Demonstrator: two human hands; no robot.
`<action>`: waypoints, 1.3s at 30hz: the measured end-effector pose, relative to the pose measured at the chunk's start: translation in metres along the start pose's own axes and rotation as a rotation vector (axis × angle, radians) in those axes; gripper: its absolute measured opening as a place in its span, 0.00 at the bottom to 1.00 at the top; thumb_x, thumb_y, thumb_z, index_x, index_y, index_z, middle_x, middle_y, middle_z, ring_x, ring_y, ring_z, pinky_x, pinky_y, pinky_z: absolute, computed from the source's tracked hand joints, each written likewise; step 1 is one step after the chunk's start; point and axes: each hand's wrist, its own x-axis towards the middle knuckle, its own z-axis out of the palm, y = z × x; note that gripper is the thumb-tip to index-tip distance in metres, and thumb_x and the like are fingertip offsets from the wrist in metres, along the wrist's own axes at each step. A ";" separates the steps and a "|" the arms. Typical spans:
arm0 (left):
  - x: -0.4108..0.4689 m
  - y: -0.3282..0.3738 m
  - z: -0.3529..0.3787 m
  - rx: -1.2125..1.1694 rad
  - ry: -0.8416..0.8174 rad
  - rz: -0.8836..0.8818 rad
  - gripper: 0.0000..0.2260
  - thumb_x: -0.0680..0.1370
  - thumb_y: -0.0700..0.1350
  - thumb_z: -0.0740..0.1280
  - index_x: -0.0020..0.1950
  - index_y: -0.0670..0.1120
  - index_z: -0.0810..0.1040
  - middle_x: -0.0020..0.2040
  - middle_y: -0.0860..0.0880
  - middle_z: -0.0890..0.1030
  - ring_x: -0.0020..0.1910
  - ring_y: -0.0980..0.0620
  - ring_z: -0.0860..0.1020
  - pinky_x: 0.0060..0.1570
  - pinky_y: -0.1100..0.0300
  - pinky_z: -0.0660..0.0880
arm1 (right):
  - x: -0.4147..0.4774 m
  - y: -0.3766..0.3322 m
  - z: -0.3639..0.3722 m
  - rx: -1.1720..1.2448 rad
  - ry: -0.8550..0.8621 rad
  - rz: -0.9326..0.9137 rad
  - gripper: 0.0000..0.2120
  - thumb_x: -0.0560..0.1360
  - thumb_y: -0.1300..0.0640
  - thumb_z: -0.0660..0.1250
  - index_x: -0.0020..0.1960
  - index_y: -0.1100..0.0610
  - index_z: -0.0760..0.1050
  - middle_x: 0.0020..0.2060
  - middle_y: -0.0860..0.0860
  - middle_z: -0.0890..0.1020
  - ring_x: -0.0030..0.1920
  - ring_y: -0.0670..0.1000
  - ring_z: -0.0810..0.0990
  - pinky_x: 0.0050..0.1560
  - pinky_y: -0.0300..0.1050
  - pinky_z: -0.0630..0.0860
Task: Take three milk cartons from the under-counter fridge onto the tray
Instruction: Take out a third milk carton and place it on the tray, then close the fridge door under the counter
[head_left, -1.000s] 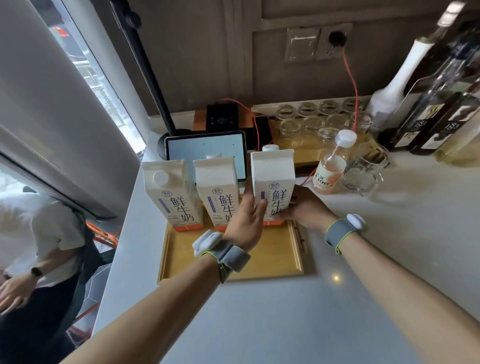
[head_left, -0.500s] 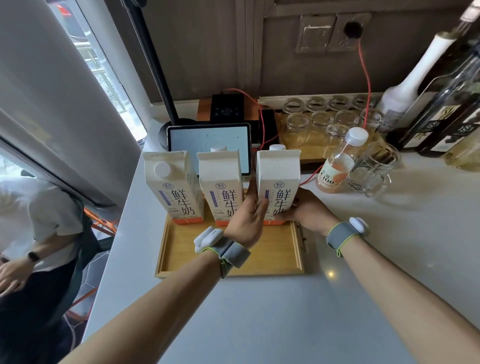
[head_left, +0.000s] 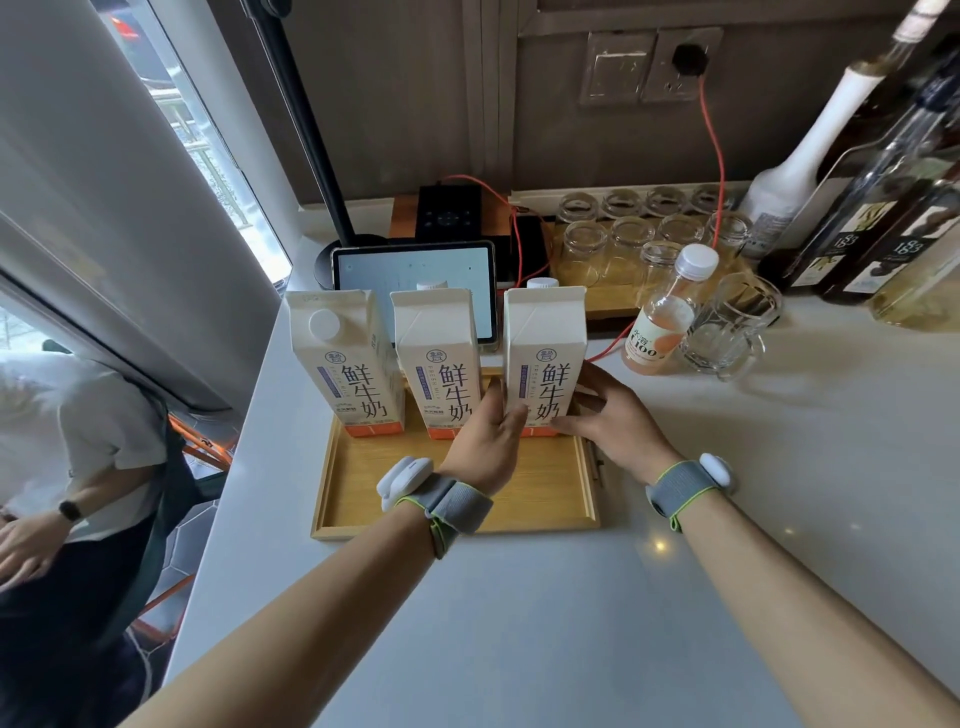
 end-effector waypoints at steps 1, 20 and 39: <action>-0.006 -0.001 0.001 0.010 -0.015 -0.013 0.15 0.84 0.42 0.57 0.69 0.40 0.70 0.71 0.43 0.76 0.71 0.46 0.72 0.70 0.53 0.70 | -0.007 0.001 -0.001 0.019 0.034 0.008 0.39 0.68 0.58 0.80 0.75 0.51 0.68 0.67 0.47 0.80 0.65 0.45 0.79 0.67 0.48 0.75; -0.125 -0.018 0.037 0.016 -0.304 0.080 0.06 0.80 0.45 0.64 0.48 0.46 0.80 0.44 0.49 0.86 0.42 0.51 0.85 0.39 0.57 0.78 | -0.247 0.007 0.059 0.337 0.465 0.211 0.05 0.80 0.55 0.68 0.52 0.54 0.81 0.43 0.49 0.88 0.44 0.49 0.87 0.45 0.42 0.80; -0.275 -0.167 0.159 0.295 -0.984 -0.107 0.09 0.76 0.45 0.65 0.36 0.51 0.79 0.42 0.44 0.83 0.38 0.46 0.80 0.42 0.52 0.78 | -0.489 0.141 0.250 1.342 1.223 0.776 0.13 0.84 0.49 0.58 0.54 0.57 0.76 0.49 0.53 0.84 0.47 0.52 0.84 0.46 0.47 0.79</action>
